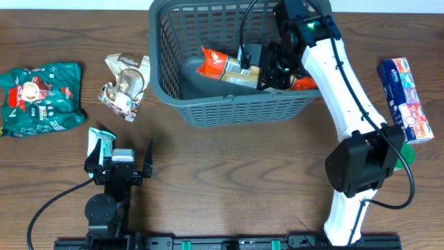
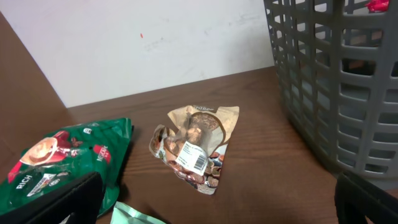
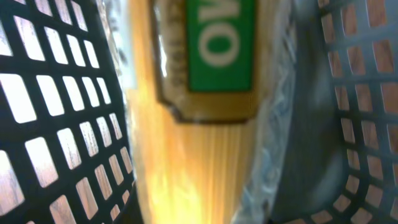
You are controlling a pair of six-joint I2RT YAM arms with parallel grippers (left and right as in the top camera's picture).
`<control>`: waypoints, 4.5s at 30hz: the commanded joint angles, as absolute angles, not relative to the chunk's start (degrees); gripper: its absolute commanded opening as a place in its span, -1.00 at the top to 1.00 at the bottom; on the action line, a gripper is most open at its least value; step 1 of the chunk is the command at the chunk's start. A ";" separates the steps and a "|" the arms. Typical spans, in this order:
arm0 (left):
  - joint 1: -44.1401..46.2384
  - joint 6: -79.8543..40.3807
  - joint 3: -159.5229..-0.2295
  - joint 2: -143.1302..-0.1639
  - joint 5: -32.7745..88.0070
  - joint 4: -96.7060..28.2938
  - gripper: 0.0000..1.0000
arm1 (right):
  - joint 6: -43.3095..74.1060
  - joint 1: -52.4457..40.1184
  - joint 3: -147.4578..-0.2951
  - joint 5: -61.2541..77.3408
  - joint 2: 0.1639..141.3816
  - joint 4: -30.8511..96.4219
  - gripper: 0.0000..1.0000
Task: Pack container
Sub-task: 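Carry the spaghetti pack over the basket and release it inside, then withdraw the right gripper and move it to the blue tissue pack, then grasp the blue Kleenex tissue pack with the right gripper and lift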
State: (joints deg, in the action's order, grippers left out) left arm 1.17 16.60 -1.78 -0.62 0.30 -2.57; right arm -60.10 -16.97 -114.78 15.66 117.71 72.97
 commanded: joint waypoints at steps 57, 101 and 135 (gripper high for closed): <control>0.82 17.32 -0.23 -0.23 0.25 -3.97 -0.97 | -6.96 32.01 -119.44 -5.91 103.88 78.85 -0.98; 0.82 17.32 -0.23 -0.23 0.25 -3.97 -0.97 | -24.05 36.47 -112.71 0.34 139.04 60.64 -0.99; 0.82 17.32 -0.23 -0.23 0.25 -3.97 -0.97 | -16.27 27.79 -113.71 8.62 109.91 58.08 0.97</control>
State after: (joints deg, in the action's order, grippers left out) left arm 1.17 16.60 -1.78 -0.62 0.30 -2.57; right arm -18.33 29.47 -111.87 6.63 122.50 59.22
